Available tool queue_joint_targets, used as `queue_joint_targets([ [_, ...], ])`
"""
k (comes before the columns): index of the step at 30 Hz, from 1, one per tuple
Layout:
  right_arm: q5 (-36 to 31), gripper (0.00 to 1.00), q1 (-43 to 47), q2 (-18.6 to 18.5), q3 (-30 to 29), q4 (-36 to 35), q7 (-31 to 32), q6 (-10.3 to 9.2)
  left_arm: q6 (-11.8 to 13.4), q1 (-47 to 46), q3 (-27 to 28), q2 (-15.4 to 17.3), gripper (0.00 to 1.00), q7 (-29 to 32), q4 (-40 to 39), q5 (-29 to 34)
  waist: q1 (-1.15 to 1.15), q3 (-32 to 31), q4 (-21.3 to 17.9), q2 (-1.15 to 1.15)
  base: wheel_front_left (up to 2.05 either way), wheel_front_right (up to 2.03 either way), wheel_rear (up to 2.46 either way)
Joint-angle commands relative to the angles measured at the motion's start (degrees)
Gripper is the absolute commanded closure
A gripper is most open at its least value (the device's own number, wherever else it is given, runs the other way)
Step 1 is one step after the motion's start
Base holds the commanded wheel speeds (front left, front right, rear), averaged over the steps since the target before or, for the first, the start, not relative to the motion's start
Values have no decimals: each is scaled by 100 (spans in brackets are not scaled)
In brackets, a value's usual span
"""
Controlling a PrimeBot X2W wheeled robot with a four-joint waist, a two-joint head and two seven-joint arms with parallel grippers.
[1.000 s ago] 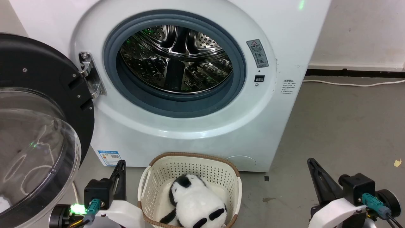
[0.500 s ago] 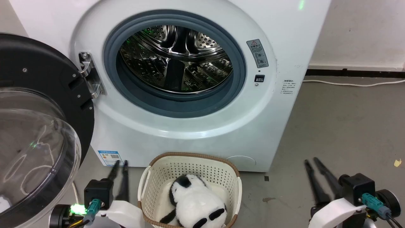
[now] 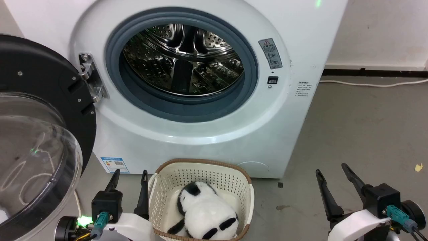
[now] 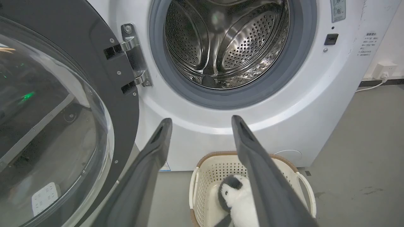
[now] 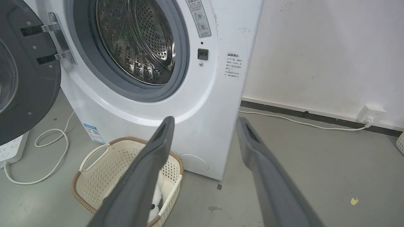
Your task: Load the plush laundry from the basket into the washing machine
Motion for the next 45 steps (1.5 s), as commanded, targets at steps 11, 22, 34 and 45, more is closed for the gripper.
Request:
queue_joint_targets([
  [11, 123, 0, -118, 0, -44, 4, -170, -1, -22, -163, -81, 76, 0, -119, 299, -57, 0, 370, -183, 0, 0, 0, 0],
  [22, 317, 0, -263, 0, -36, -19, -302, -1, -110, -444, -170, 201, 0, -65, 672, -114, 0, 827, -446, 0, 0, 0, 0],
  [34, 568, 0, -400, -1, -3, -16, -445, -2, -253, -789, -371, 482, 0, 99, 1131, -209, 0, 1332, -775, 0, 0, 0, 0],
  [45, 831, 0, -528, -1, 74, -19, -577, -2, -317, -1353, -477, 773, 0, 590, 1958, -455, 0, 1851, -1136, 0, 0, 0, 0],
])
